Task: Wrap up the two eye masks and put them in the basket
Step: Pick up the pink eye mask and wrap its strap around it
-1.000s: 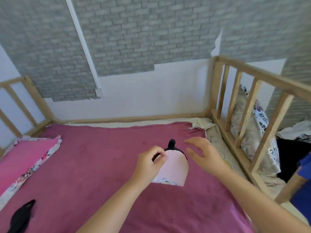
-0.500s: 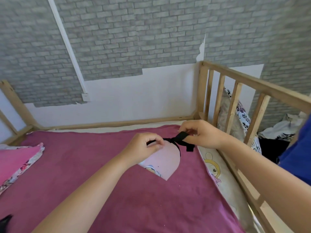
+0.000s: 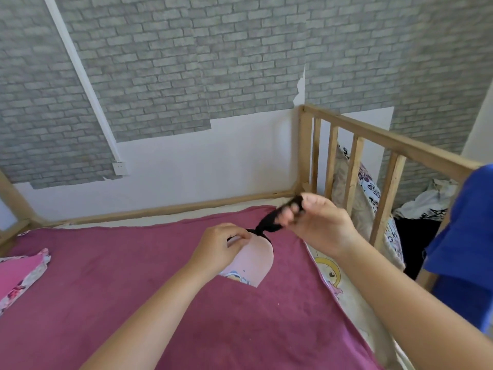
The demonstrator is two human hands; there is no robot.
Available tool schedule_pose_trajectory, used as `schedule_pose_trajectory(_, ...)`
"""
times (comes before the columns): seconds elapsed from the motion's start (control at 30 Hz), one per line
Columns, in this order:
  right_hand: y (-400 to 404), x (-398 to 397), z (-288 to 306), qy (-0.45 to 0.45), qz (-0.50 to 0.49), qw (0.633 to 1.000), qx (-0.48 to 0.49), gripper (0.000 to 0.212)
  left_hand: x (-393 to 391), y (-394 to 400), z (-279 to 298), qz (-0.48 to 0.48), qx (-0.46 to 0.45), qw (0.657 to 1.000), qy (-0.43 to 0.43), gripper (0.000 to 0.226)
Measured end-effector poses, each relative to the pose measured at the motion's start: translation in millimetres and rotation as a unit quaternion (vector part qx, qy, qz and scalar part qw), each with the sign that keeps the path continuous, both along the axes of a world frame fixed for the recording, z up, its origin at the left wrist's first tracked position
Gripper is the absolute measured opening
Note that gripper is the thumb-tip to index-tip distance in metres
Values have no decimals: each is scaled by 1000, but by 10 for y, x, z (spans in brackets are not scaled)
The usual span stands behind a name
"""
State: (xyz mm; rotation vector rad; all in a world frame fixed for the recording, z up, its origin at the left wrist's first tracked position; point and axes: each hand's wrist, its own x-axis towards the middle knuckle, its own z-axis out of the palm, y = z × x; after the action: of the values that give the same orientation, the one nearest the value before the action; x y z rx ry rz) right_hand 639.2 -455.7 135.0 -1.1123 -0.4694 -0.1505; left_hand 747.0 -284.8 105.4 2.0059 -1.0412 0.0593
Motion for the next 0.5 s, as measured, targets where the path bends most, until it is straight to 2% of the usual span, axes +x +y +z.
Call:
schedule_pose_trajectory(0.03,29,19,16,2,-11,999,43,22,-29,-4,-1,-2,-9,1000,-9,11)
schedule_pose_trajectory(0.07,30,35,23,19,-44,998,50,39,-64,-13,-5,-8,-16,1000,-18,10)
schedule_pose_trajectory(0.1,22,43,30,36,-112,993,-10,59,-98,-21,-1,-18,-19,999,-28,9)
schedule_pose_trajectory(0.13,18,43,25,49,-204,969,-131,68,-133,-27,10,-31,-17,999,-40,8)
schedule_pose_trajectory(0.17,9,53,16,59,-295,915,-269,66,-165,-30,17,-45,-14,998,-50,7)
schedule_pose_trajectory(0.23,-62,64,-51,75,-427,755,-492,38,-211,-14,27,-53,-25,996,-72,9)
schedule_pose_trajectory(0.27,-97,45,-82,97,-443,700,-552,24,-217,0,27,-44,-37,995,-79,12)
schedule_pose_trajectory(0.3,-109,15,-109,113,-427,680,-585,20,-220,11,26,-32,-52,995,-83,15)
schedule_pose_trajectory(0.33,-109,-16,-141,129,-395,687,-596,20,-219,22,21,-16,-68,994,-81,15)
schedule_pose_trajectory(0.43,-31,-120,-211,199,-313,777,-509,26,-234,21,-4,25,-111,993,-35,9)
schedule_pose_trajectory(0.5,40,-150,-288,235,-299,810,-446,29,-247,1,-33,48,-151,987,18,23)
